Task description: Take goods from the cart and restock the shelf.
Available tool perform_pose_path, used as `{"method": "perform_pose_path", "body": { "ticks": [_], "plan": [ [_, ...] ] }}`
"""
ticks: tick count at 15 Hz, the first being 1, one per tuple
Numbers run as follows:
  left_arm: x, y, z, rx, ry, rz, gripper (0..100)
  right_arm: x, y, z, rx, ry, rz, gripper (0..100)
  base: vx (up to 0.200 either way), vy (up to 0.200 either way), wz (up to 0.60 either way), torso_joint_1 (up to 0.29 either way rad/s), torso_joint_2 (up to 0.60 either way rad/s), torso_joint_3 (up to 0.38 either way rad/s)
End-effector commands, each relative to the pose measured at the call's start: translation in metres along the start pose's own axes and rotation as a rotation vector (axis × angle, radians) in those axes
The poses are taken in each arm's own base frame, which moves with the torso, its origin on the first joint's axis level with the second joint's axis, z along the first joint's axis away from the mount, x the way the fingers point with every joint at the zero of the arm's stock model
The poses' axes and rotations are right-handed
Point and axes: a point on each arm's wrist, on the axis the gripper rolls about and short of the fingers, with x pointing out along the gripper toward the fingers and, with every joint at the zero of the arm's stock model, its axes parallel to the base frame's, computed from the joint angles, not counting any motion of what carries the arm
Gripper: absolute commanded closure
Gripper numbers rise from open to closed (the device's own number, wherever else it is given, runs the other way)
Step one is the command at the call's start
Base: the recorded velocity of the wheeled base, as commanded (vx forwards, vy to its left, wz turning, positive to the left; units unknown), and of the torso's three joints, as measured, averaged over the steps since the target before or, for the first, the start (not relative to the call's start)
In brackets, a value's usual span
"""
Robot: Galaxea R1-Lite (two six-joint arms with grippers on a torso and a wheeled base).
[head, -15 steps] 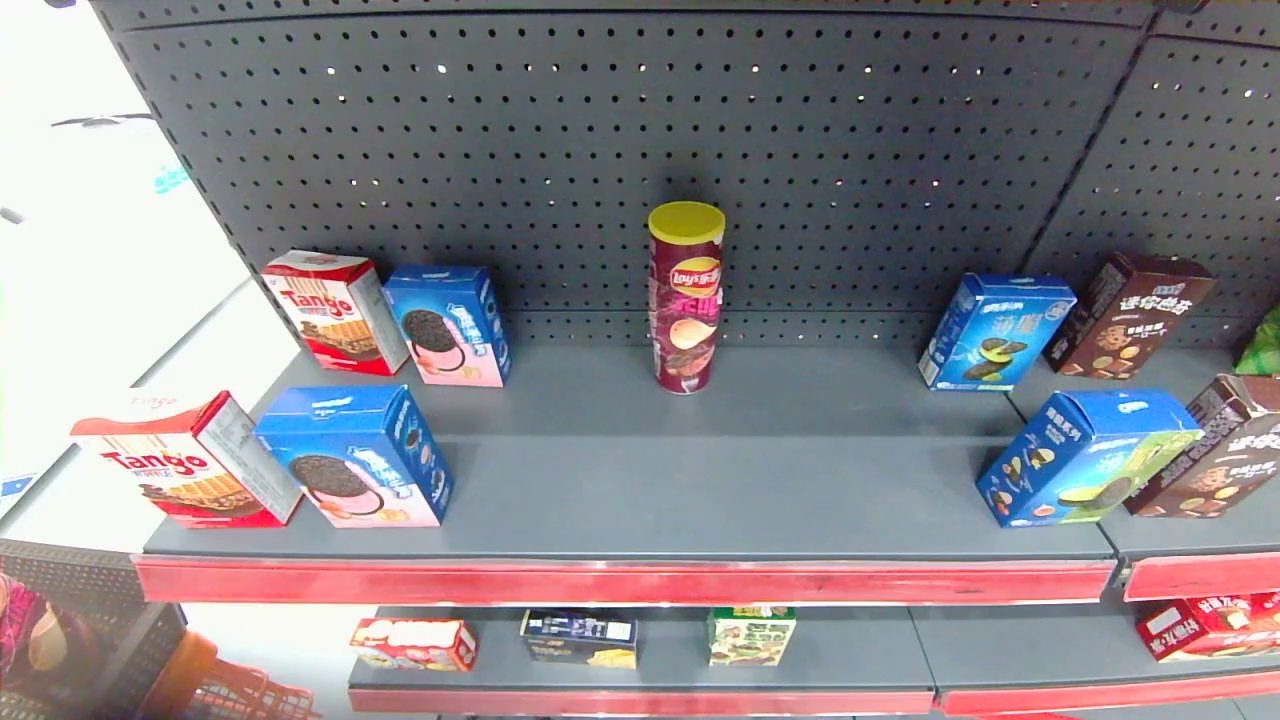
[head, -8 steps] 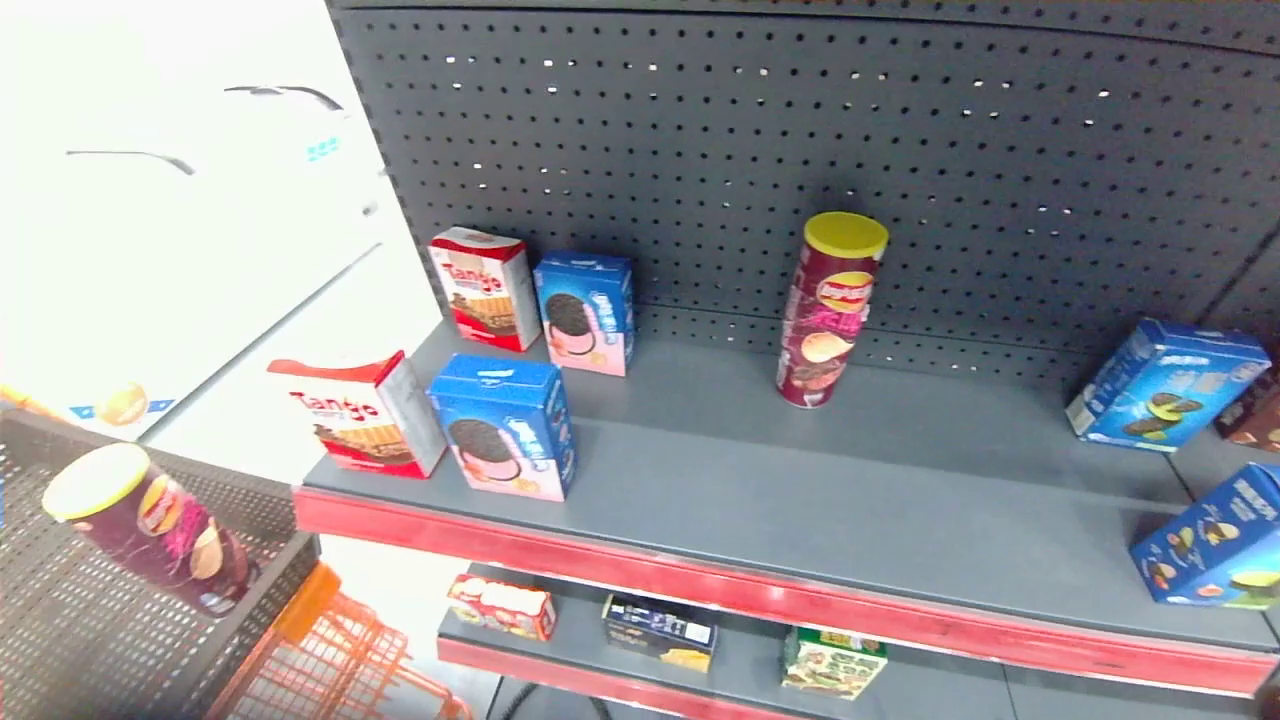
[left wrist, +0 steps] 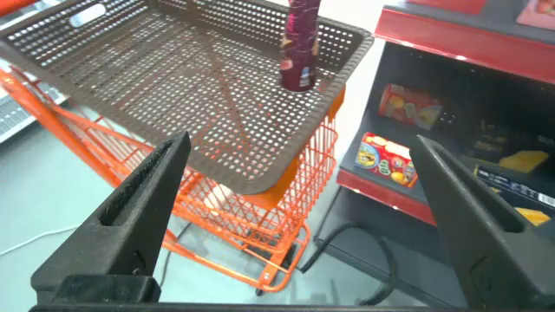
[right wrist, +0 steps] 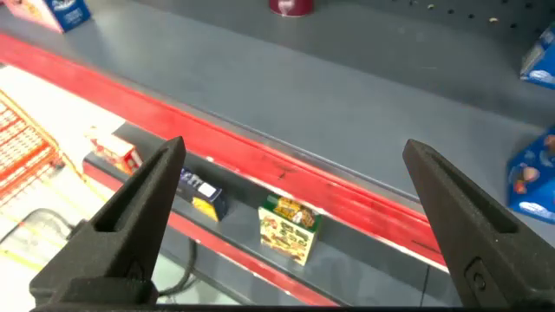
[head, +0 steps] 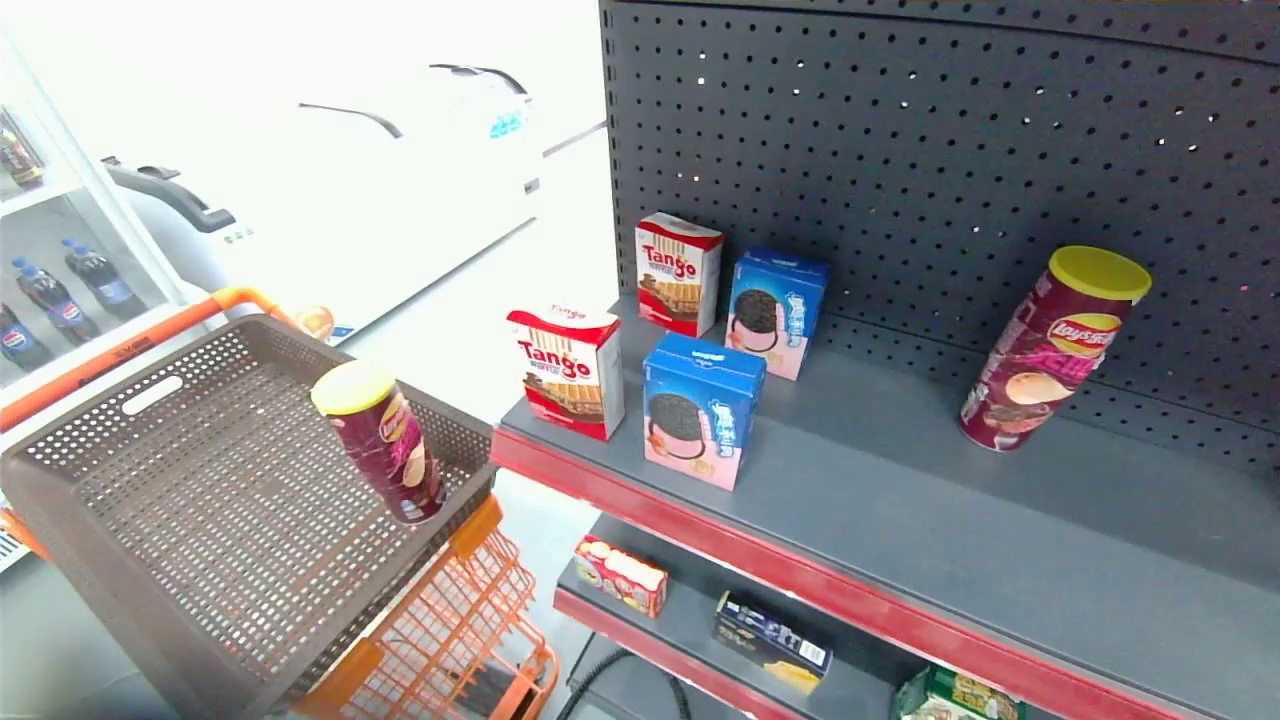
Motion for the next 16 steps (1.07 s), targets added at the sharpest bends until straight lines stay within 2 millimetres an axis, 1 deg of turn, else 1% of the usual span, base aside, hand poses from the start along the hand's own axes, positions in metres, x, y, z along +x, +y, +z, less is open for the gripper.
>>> {"method": "perform_pose_path", "body": {
  "ticks": [1, 16],
  "plan": [
    [0.0, 0.0, 0.0, 0.0, -0.001, 0.002, 0, 0.0001, 0.0, 0.0, 0.0, 0.001, 0.001, 0, 0.0, 0.0, 0.0, 0.0, 0.0, 0.0],
    [0.0, -0.0002, 0.0, 0.004, -0.001, -0.005, 0, 0.0001, 0.0, 0.0002, 0.003, -0.001, 0.001, 0, 0.0, 0.0, 0.0, 0.0, 0.0, 0.0]
  ]
}}
